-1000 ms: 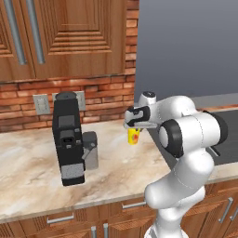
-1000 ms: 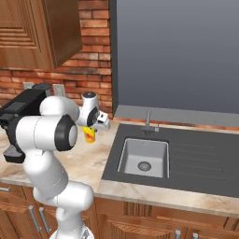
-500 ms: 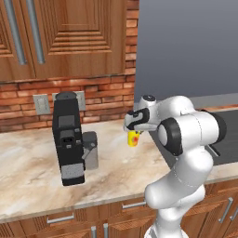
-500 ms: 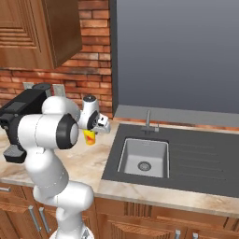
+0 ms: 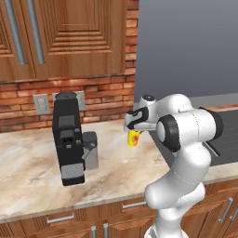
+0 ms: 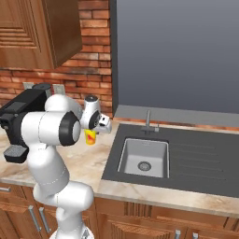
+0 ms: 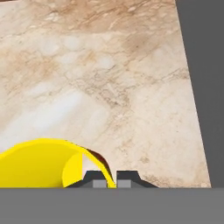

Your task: Pick the cup and bowl from the counter and place them on the counter next to the sink.

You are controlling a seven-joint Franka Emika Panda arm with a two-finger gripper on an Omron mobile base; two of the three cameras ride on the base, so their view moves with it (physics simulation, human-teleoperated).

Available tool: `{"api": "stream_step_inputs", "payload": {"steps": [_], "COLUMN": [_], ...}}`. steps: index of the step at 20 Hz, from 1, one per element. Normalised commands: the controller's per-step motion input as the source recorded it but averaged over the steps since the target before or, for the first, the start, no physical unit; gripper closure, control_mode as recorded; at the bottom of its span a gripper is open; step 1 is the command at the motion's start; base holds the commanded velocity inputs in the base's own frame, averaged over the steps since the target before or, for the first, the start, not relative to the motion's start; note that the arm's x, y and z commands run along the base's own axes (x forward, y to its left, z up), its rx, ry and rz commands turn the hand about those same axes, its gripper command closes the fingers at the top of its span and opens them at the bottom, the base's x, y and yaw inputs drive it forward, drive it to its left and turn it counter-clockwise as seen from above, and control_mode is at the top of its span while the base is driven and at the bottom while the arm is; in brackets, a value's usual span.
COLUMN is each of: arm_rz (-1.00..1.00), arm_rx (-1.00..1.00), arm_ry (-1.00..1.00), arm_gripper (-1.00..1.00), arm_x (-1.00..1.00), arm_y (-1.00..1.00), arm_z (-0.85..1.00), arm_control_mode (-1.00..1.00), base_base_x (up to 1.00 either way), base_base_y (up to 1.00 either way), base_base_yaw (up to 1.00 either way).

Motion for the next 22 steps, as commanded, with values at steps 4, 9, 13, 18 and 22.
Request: {"api": "stream_step_inputs", "payload": {"steps": [4, 9, 13, 18, 22], "arm_rz": [0.0, 0.0, 0.0, 0.01, 0.01], "arm_rx": [0.0, 0.0, 0.0, 0.0, 0.0], "arm_ry": [0.0, 0.0, 0.0, -0.01, -0.02], "arm_gripper": [1.0, -1.0, -1.0, -1.0, -1.0], "arm_x": [0.0, 0.0, 0.0, -0.05, 0.0], "arm_y": [0.0, 0.0, 0.0, 0.0, 0.0], "arm_z": [0.0, 0.0, 0.01, 0.33, 0.57], "arm_control_mode": [-1.0, -1.0, -1.0, -1.0, -1.0], "base_base_x": [0.0, 0.0, 0.0, 0.0, 0.0], "base_base_y": [0.0, 0.0, 0.0, 0.0, 0.0], "base_base_yaw": [0.0, 0.0, 0.0, 0.0, 0.0]}}
